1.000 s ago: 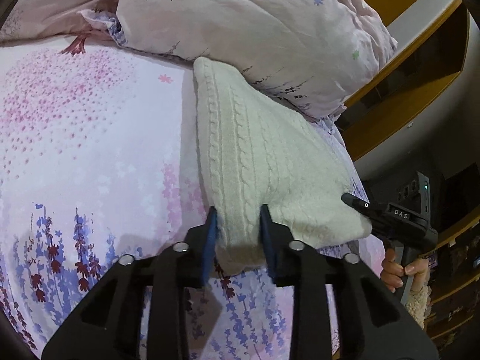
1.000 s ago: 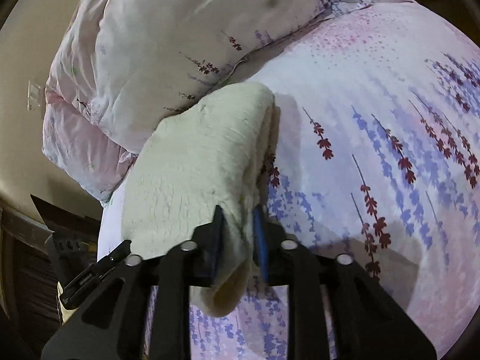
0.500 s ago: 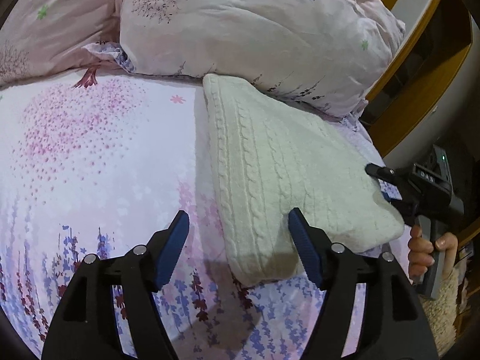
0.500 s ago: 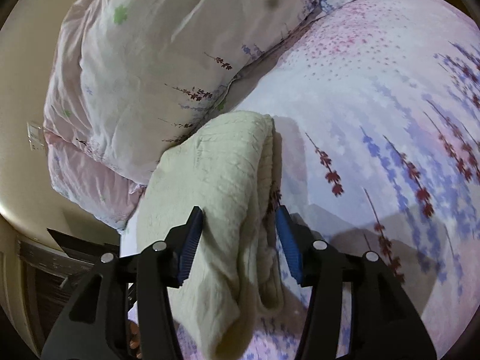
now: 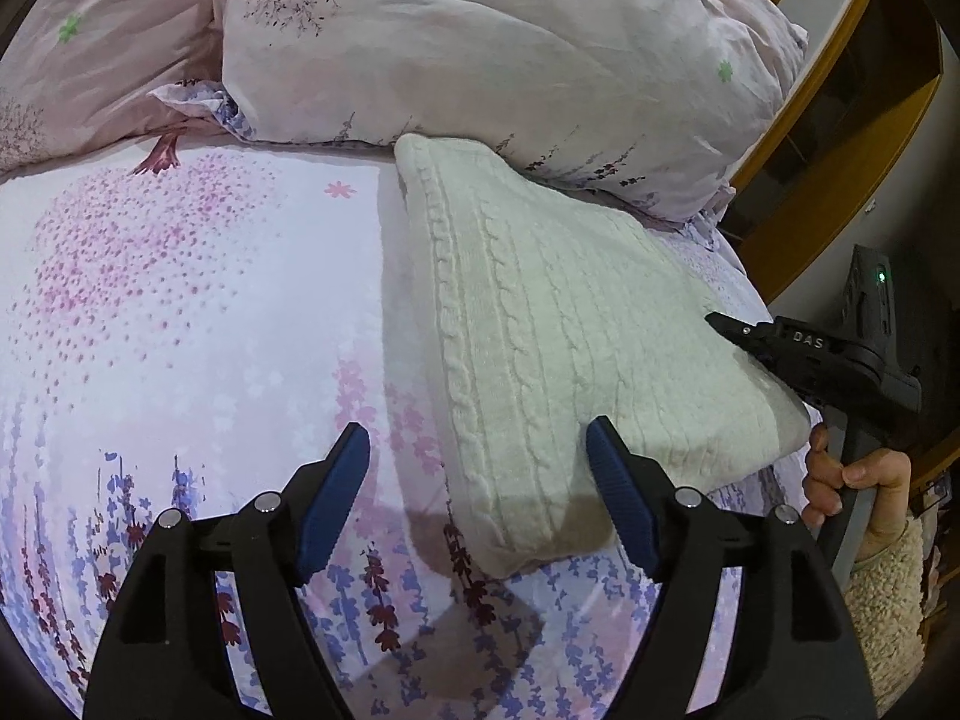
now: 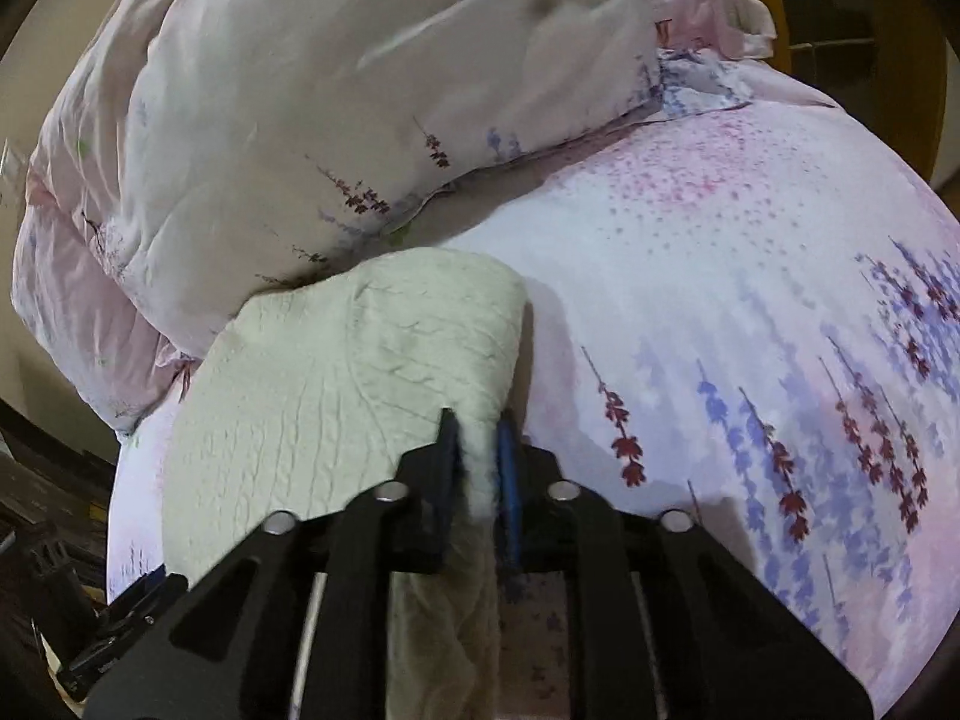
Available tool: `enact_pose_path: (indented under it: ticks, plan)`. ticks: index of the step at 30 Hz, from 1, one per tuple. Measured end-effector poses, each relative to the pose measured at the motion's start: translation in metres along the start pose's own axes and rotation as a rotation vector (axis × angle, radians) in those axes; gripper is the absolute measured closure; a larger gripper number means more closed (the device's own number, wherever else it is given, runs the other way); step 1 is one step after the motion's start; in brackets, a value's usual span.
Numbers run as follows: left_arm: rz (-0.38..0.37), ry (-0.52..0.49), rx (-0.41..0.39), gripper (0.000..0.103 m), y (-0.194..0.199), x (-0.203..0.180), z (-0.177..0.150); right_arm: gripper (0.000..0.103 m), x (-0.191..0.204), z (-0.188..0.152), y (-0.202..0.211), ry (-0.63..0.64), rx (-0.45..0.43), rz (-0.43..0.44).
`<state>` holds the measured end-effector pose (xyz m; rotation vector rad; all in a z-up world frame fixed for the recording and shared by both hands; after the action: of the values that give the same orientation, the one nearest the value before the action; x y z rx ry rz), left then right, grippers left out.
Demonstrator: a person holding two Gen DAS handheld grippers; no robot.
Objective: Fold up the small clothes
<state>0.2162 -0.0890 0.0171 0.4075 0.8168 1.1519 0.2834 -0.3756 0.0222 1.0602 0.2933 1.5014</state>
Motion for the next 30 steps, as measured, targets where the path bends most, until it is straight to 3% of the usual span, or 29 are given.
enact_pose_path:
  ticks: [1,3,6,9,13,19,24,27,30]
  plan:
    - [-0.003,0.007,0.002,0.028,0.000,0.001,0.000,0.066,-0.002,0.000,0.005,-0.013,-0.002,0.002]
    - [-0.020,0.032,0.013,0.028,-0.001,0.004,0.001,0.056,-0.009,-0.003,0.015,-0.045,0.005,0.037]
    - [-0.036,0.056,0.022,0.028,-0.002,0.009,0.000,0.055,-0.019,-0.013,0.030,-0.098,0.031,0.126]
    - [-0.037,0.056,0.024,0.028,-0.003,0.007,-0.001,0.055,-0.021,-0.025,0.037,-0.099,0.041,0.158]
    - [-0.024,0.037,0.024,0.028,-0.006,0.003,-0.004,0.058,-0.014,-0.039,0.030,0.026,0.044,0.049]
    - [-0.020,0.027,0.031,0.027,-0.007,0.003,-0.004,0.056,-0.005,-0.041,0.032,0.113,0.009,-0.018]
    - [-0.113,0.153,0.051,0.027,-0.005,0.020,0.015,0.040,-0.021,-0.020,0.039,-0.074,0.002,0.102]
    - [-0.159,0.212,0.086,0.027,-0.017,0.029,0.032,0.037,-0.030,-0.006,0.025,-0.200,0.044,0.187]
    - [-0.160,0.218,0.120,0.027,-0.033,0.029,0.045,0.037,-0.032,0.003,0.010,-0.243,0.081,0.209]
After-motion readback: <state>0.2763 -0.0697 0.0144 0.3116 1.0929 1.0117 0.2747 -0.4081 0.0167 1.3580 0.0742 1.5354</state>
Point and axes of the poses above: each gripper's, at about its wrist camera, not at the fingertips, and y roughly against the way its jaws point, x to its left, z to its top, the point moved 1 cm from there along -y, roughly the way its jaws point, and after that the axes turned 7 degrees about -x, right-handed, at the moved point
